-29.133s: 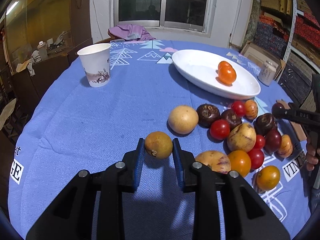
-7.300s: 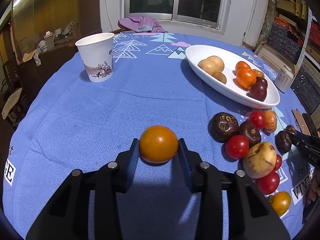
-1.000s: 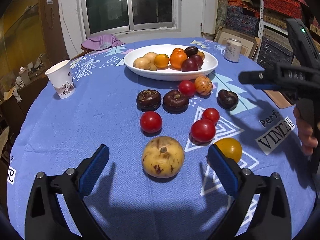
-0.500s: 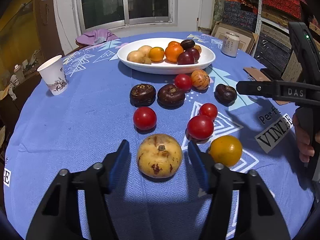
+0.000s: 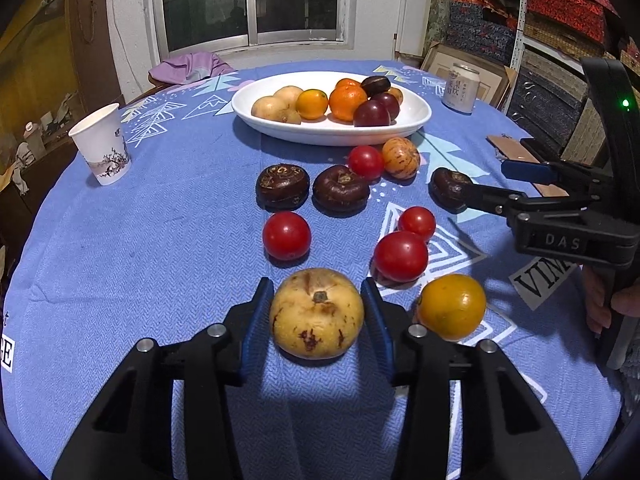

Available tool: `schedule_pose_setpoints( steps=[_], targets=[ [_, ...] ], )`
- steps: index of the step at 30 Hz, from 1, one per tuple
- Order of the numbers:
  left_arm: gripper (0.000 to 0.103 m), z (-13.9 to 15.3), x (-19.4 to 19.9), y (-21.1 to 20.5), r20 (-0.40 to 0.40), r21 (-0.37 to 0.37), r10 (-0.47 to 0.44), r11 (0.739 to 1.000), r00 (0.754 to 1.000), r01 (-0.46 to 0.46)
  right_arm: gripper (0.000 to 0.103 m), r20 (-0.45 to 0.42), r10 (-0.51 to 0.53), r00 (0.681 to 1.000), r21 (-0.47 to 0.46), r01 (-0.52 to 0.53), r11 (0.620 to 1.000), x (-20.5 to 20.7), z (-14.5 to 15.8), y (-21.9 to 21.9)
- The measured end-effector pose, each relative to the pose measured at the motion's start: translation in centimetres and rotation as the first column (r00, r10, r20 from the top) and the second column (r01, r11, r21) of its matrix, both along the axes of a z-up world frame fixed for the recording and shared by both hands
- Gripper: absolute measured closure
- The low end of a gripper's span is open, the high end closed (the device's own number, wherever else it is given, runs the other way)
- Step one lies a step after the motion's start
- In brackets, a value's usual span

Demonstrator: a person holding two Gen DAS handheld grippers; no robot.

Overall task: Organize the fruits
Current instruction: 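Grasp the pale mottled fruit with the left tool while the right tool grasps a dark brown fruit, then carry both fruits onto the white plate and open both tools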

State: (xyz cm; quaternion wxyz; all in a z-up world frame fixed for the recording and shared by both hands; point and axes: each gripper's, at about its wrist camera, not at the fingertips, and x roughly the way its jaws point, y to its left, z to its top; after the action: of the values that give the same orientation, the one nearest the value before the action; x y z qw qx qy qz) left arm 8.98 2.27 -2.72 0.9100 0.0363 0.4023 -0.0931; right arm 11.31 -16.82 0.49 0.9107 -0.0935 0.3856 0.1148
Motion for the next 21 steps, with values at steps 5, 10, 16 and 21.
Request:
schedule_pose_setpoints(
  steps=[5,10,16,21],
  targets=[
    [0.058,0.0,0.0,-0.1,0.001,0.009,0.0,1.0,1.0,0.0,0.03,-0.023,-0.001,1.0,-0.01,0.001,1.0,1.0,-0.6,0.2],
    [0.058,-0.1,0.0,-0.1,0.002,0.012,-0.001,1.0,1.0,0.001,0.04,-0.059,0.008,0.998,-0.004,-0.008,1.0,1.7,-1.2,0.7],
    [0.058,-0.1,0.0,-0.1,0.001,0.011,0.0,1.0,1.0,0.0,0.048,-0.08,0.02,0.997,0.003,-0.019,1.0,2.2,-1.7,1.2],
    [0.058,-0.1,0.0,0.0,-0.005,0.007,-0.003,1.0,1.0,0.003,0.053,-0.098,0.025,0.995,0.01,-0.024,1.0,2.3,-1.9,1.3]
  ],
)
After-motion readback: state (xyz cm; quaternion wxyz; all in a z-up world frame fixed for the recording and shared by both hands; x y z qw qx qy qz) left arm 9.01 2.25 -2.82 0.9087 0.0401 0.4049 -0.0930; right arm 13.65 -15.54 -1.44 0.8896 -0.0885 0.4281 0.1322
